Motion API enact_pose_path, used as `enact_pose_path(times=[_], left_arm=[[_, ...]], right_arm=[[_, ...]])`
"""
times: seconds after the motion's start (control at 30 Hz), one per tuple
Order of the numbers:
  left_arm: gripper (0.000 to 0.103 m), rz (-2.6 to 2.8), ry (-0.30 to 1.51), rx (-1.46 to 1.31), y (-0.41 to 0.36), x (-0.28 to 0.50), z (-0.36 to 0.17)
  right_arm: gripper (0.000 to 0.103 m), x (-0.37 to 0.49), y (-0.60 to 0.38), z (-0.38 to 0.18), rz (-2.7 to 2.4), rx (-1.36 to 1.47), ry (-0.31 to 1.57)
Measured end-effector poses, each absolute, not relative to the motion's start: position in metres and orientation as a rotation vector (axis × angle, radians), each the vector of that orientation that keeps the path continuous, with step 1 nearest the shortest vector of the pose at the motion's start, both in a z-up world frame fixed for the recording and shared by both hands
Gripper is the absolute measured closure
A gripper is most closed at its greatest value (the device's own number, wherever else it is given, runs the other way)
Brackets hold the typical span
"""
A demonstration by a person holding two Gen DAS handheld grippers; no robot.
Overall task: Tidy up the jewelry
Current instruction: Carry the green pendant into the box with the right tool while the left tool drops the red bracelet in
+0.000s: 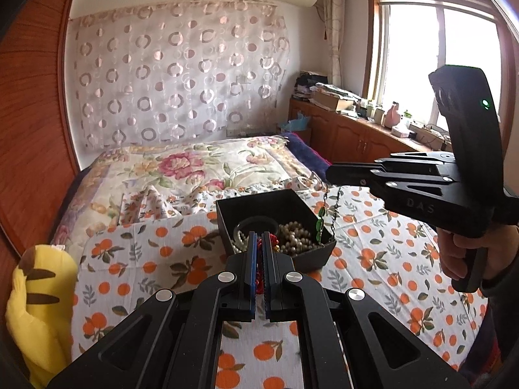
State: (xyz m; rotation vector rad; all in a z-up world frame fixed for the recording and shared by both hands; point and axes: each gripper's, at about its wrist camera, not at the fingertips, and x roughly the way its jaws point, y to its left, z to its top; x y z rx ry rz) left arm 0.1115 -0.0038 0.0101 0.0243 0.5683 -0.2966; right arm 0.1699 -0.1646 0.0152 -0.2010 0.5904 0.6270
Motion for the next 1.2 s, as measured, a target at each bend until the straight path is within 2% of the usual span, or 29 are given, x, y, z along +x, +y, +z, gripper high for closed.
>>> enact_pose_path(times=[0.5,1.2], left_arm=[[0.101,-0.289,0.593,0.032,-0.020,0.155,0.012],[0.101,-0.272,0.625,0.031,-0.037,0.189,0.006]], right_arm=[[0.098,0.201,-0.169,-0.020,0.614,-0.147,0.694],[0.097,0.168,-0.202,-0.049,0.597,-0.175,0.717]])
